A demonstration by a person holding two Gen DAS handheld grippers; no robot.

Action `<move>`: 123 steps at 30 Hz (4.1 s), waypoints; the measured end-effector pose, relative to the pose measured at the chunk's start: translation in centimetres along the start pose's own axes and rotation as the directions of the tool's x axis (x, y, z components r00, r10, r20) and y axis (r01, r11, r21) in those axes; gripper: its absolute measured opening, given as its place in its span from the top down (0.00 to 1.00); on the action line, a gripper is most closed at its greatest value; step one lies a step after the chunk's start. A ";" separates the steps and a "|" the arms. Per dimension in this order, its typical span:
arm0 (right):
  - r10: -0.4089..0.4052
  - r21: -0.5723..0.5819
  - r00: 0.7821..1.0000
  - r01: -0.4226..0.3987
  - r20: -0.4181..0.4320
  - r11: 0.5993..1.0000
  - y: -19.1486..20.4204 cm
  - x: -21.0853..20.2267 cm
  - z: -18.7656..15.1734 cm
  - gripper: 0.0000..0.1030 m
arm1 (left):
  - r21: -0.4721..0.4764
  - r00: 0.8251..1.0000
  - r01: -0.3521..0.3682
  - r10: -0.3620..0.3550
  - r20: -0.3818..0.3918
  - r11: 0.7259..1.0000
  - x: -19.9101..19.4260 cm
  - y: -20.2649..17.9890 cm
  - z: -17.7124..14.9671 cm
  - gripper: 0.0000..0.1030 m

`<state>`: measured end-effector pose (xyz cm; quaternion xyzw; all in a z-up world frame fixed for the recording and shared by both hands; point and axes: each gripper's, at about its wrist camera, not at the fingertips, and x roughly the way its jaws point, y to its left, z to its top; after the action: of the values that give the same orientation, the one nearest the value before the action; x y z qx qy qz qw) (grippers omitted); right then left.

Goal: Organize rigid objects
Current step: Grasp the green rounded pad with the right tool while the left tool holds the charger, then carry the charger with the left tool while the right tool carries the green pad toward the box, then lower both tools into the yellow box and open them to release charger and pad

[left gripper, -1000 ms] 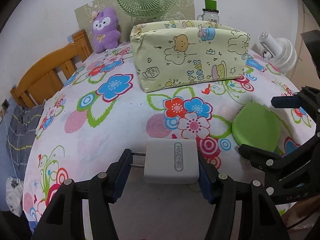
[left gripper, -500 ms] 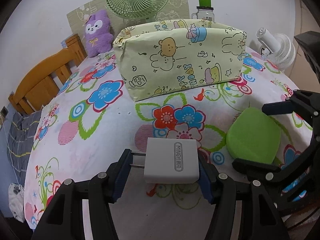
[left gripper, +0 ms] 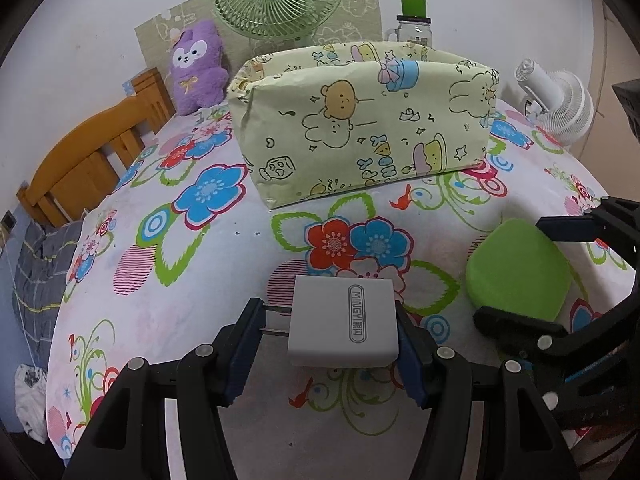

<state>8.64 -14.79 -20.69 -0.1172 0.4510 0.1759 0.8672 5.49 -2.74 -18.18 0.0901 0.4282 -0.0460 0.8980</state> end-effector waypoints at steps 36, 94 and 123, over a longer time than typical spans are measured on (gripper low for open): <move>-0.111 0.182 0.991 0.097 0.071 0.979 0.8 -4.3 -0.1 0.08 | 0.020 0.999 0.012 -0.013 0.047 1.000 -2.4 -1.5 -0.2 0.39; -0.183 0.240 0.955 0.126 0.232 0.963 -1.5 -10.3 10.6 0.08 | -0.031 0.984 0.010 -0.004 0.178 0.999 -5.6 1.2 11.8 0.39; -0.138 0.272 0.974 0.085 0.180 0.958 -5.1 -3.6 15.4 0.07 | -0.036 0.997 0.029 -0.026 0.079 0.999 2.4 1.5 16.1 0.39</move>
<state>20.17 -14.56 -8.81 -0.0084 0.3747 0.0759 0.9240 19.49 -4.55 -9.95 0.0659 0.3947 -0.0540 0.9148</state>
